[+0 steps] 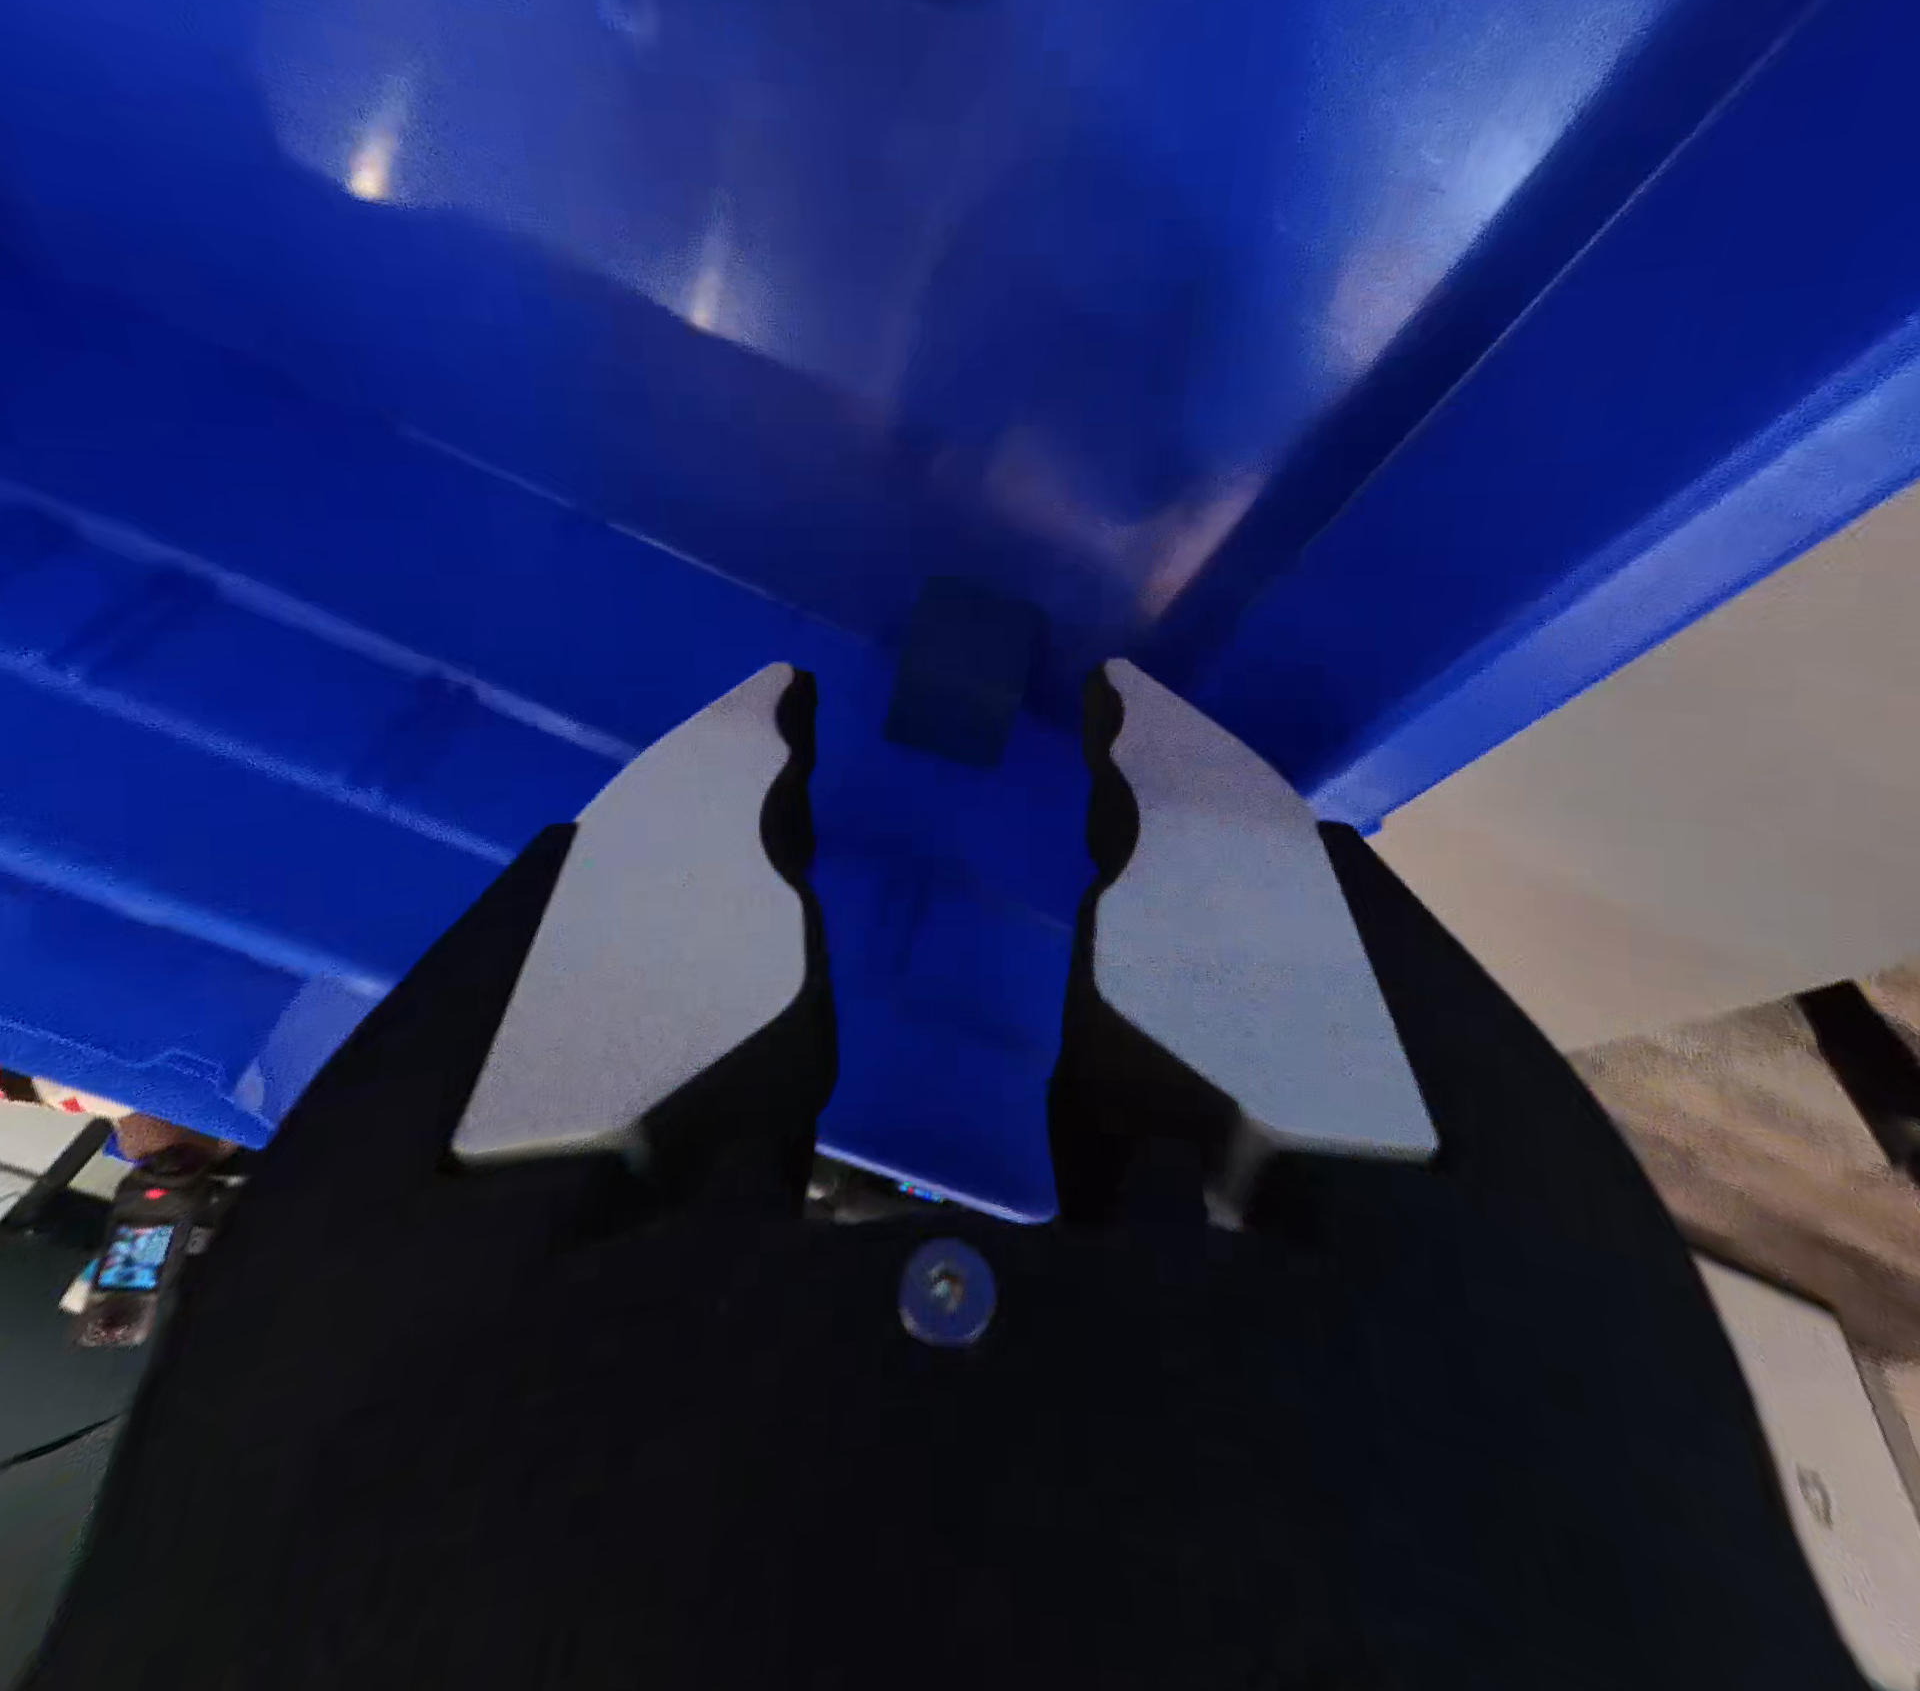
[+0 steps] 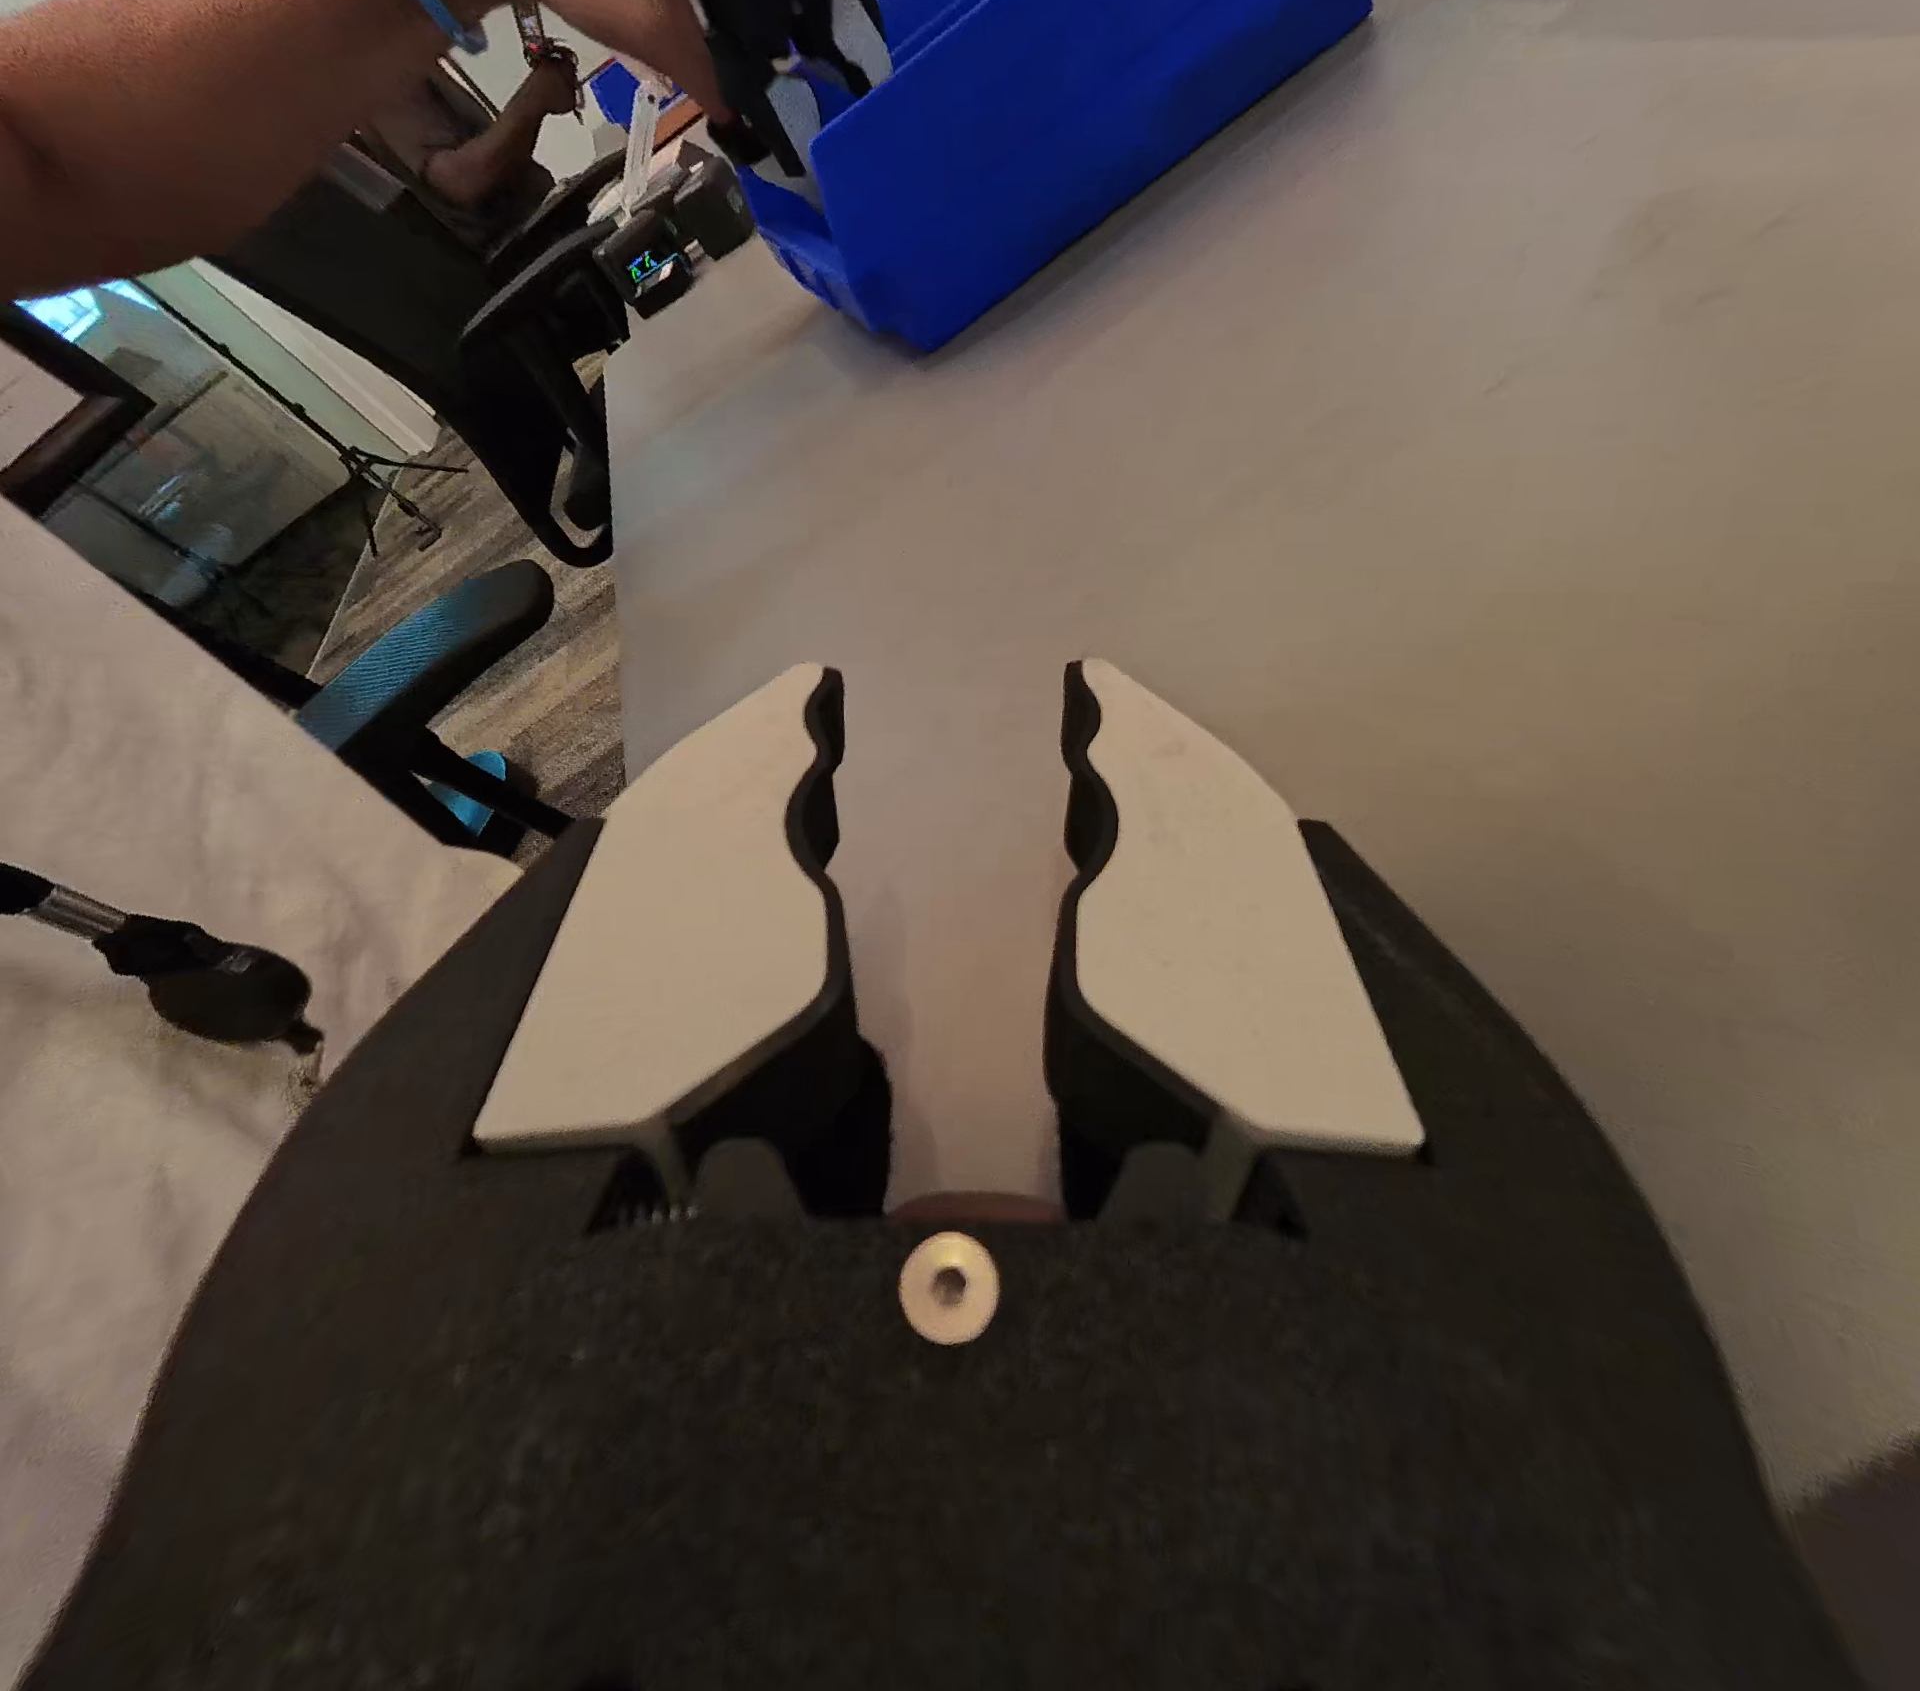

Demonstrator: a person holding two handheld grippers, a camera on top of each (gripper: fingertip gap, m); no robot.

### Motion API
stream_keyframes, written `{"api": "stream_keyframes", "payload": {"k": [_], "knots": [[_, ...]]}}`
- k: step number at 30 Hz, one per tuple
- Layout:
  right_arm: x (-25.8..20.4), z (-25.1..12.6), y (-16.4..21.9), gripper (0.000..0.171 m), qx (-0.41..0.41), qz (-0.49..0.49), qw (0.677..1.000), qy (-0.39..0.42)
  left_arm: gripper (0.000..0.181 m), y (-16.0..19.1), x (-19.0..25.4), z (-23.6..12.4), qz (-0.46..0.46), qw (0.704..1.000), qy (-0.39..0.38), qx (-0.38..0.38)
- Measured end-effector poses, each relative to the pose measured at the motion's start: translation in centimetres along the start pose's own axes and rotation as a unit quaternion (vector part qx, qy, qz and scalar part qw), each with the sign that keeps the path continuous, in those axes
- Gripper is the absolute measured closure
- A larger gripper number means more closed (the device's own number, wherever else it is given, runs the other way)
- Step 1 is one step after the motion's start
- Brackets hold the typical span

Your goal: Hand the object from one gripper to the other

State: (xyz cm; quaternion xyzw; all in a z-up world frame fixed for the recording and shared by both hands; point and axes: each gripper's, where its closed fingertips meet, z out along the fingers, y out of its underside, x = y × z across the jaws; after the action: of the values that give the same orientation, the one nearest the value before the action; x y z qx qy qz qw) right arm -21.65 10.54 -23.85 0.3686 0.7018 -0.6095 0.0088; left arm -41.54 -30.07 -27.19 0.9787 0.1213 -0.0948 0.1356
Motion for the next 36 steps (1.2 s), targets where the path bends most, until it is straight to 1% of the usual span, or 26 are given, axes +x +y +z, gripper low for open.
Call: {"api": "stream_keyframes", "payload": {"k": [2,5,6,11,13,15,17,22,24,26,28,29,31,32,34,36], "knots": [[0.2,-0.3,0.0,0.131,0.001,0.002,1.000,0.003,0.133,0.0,0.2,0.7,0.017,0.999,0.020,-0.027],[0.2,-0.6,0.1,0.131,0.002,0.004,1.000,0.003,0.131,0.7,-0.1,1.7,0.041,0.996,0.021,-0.080],[0.1,-0.7,0.1,0.131,0.002,0.005,1.000,0.001,0.133,0.7,-0.2,2.0,0.050,0.995,0.016,-0.088],[-0.1,-0.7,0.5,0.131,-0.009,0.001,1.000,-0.004,0.131,0.4,0.3,2.8,0.062,0.991,0.018,-0.114],[-0.2,-0.7,0.8,0.131,-0.016,-0.001,1.000,-0.006,0.135,0.6,0.3,2.9,0.067,0.989,0.017,-0.127],[-0.3,-0.7,1.0,0.130,-0.022,-0.003,1.000,-0.008,0.139,0.6,0.3,2.9,0.070,0.989,0.016,-0.133],[-0.3,-0.7,1.1,0.130,-0.023,-0.002,1.000,-0.012,0.151,0.8,0.5,2.9,0.074,0.987,0.020,-0.139],[-0.3,-0.9,1.1,0.130,-0.021,0.008,1.000,-0.018,0.153,0.6,0.6,2.7,0.081,0.988,0.012,-0.132],[-0.1,-1.1,1.0,0.130,-0.019,0.007,1.000,-0.015,0.153,0.1,0.3,2.1,0.079,0.990,-0.006,-0.114],[0.0,-1.1,0.8,0.130,-0.016,0.009,1.000,-0.013,0.153,-0.3,-0.8,1.0,0.074,0.992,-0.041,-0.094],[0.0,-1.0,0.7,0.130,-0.014,0.011,1.000,-0.015,0.153,-1.0,-2.4,-1.0,0.052,0.993,-0.090,-0.057],[0.0,-0.9,0.6,0.130,-0.012,0.012,1.000,-0.017,0.153,-1.7,-3.1,-2.3,0.033,0.993,-0.109,-0.024],[0.0,-0.6,0.3,0.131,-0.008,0.014,1.000,-0.027,0.153,-4.0,-4.3,-5.6,-0.019,0.986,-0.149,0.076],[0.0,-0.3,0.0,0.132,-0.007,0.014,0.999,-0.035,0.153,-5.4,-4.6,-7.6,-0.035,0.976,-0.168,0.134],[0.1,0.4,-0.9,0.133,0.000,0.022,0.998,-0.058,0.153,-8.4,-4.0,-11.8,-0.048,0.946,-0.199,0.251],[0.4,1.3,-1.9,0.132,0.011,0.049,0.995,-0.087,0.154,-12.0,-1.6,-15.3,-0.037,0.909,-0.201,0.364]]}}
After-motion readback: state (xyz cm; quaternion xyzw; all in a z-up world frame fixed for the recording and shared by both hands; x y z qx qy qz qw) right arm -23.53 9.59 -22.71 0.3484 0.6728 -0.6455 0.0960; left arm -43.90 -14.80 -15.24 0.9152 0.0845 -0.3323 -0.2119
